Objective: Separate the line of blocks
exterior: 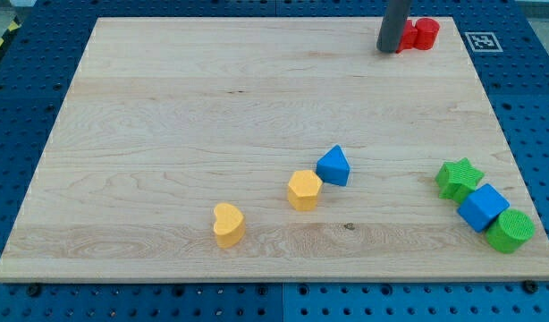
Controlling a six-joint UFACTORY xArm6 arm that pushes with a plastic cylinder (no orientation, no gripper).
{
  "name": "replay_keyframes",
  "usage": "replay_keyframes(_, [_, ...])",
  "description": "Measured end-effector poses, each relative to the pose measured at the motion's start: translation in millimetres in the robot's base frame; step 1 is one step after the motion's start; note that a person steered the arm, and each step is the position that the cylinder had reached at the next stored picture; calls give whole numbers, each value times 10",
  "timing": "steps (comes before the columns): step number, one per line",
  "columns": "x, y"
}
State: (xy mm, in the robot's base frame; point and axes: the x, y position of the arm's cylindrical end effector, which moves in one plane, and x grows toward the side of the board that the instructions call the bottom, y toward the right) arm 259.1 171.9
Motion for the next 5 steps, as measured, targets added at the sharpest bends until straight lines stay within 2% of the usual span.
replay_keyframes(2, [-168,-23])
replay_keyframes(3, [110,-428])
replay_keyframes(5, [1369,-472])
